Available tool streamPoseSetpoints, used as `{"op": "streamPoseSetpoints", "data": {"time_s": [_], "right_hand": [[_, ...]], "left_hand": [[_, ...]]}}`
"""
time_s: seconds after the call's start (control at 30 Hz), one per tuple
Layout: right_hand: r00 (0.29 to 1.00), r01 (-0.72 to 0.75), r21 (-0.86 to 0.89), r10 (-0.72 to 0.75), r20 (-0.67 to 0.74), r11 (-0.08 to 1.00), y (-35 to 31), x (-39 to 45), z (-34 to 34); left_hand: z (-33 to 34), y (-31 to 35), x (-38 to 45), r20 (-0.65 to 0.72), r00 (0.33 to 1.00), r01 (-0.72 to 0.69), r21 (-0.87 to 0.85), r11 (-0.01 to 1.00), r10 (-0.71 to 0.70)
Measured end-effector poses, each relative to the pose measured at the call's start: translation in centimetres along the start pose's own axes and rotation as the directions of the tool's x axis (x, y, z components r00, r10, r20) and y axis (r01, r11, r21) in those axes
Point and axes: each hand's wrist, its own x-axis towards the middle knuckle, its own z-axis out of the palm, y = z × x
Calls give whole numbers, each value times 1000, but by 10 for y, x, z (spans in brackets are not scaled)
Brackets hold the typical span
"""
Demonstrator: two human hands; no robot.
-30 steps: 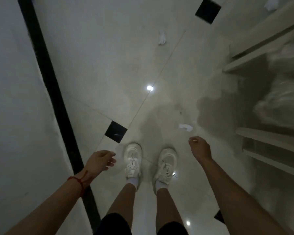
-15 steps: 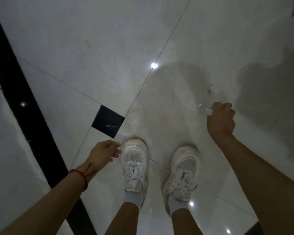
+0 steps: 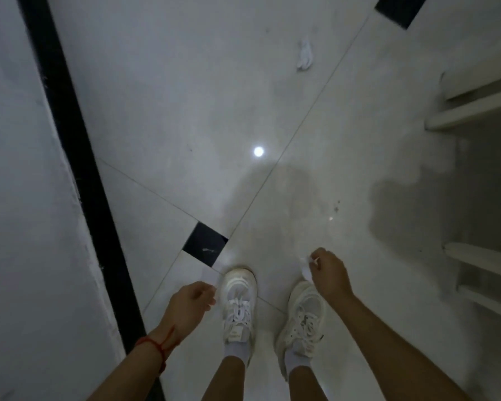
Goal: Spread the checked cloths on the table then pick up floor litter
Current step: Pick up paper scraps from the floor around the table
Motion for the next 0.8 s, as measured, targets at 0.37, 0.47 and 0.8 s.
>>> {"op": "streamPoseSetpoints", "data": {"time_s": [0.37, 0.47, 0.8], "right_hand": [[964, 51, 343, 43, -261, 938, -146, -132, -149], [945, 79, 414, 64, -321, 907, -178, -150, -189], [913, 50, 562, 190, -360, 826, -217, -136, -298]], "left_hand": [[-130, 92, -158, -36, 996, -88, -125, 988, 84], [-159, 122, -181, -65, 992, -119, -115, 986, 112], [-191, 263, -208, -94, 970, -230, -71, 971, 223]]}}
